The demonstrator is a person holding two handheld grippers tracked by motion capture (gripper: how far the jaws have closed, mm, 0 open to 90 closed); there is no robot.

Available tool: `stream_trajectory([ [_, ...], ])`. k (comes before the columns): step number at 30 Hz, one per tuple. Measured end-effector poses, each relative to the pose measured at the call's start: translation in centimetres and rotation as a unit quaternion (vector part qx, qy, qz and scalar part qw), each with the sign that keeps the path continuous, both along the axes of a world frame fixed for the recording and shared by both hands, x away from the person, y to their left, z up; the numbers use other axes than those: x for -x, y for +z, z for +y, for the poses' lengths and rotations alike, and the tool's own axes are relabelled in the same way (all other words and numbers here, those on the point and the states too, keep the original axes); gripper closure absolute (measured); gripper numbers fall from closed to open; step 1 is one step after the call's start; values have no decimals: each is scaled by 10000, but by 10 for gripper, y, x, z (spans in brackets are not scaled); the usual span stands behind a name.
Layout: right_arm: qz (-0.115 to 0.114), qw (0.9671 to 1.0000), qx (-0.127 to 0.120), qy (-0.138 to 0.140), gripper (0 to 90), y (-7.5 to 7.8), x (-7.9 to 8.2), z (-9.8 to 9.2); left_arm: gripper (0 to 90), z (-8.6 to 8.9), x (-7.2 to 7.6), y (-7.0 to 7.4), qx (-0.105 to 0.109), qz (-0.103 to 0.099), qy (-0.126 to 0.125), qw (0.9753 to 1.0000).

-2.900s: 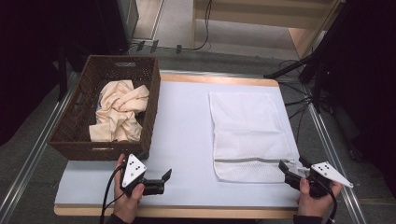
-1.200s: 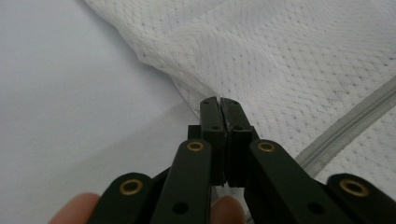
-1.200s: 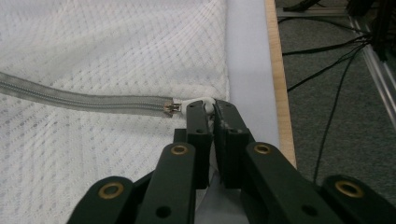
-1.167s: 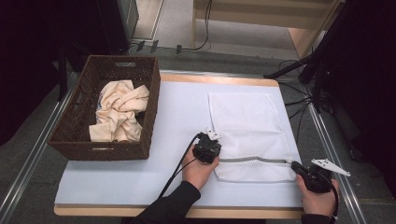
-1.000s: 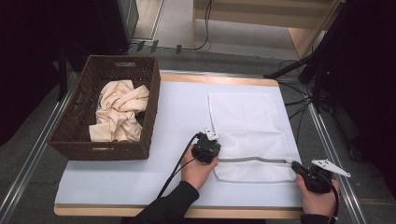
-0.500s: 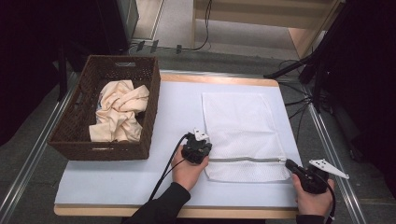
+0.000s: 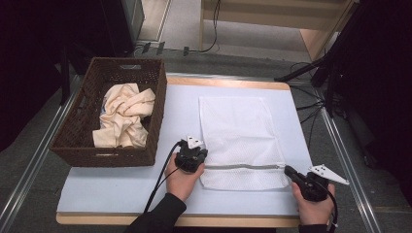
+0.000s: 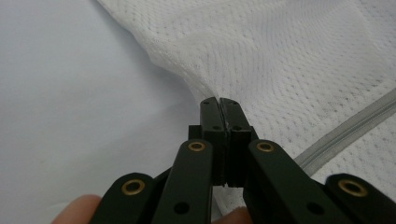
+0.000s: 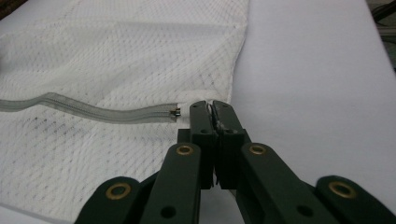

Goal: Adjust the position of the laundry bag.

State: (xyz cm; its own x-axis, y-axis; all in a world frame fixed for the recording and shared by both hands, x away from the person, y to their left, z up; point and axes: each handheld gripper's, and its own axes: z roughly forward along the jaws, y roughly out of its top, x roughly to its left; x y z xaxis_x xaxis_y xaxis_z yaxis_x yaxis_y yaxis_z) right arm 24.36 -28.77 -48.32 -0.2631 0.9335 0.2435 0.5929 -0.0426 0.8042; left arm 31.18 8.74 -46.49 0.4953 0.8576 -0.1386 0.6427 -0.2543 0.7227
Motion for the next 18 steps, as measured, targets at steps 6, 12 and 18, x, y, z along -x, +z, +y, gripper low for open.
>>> stream_trajectory([
  [6, 23, 9998, 10, 198, 892, 0, 1, 14, 900, 15, 4, 0, -13, -12, 110, 9999],
  [12, 63, 9995, -41, 306, 892, -2, 3, 26, 900, 29, 8, 1, 33, -53, 248, 9997],
  [18, 69, 9991, -40, 406, 892, -2, 5, 35, 900, 39, 14, 0, -5, -69, 287, 9996],
])
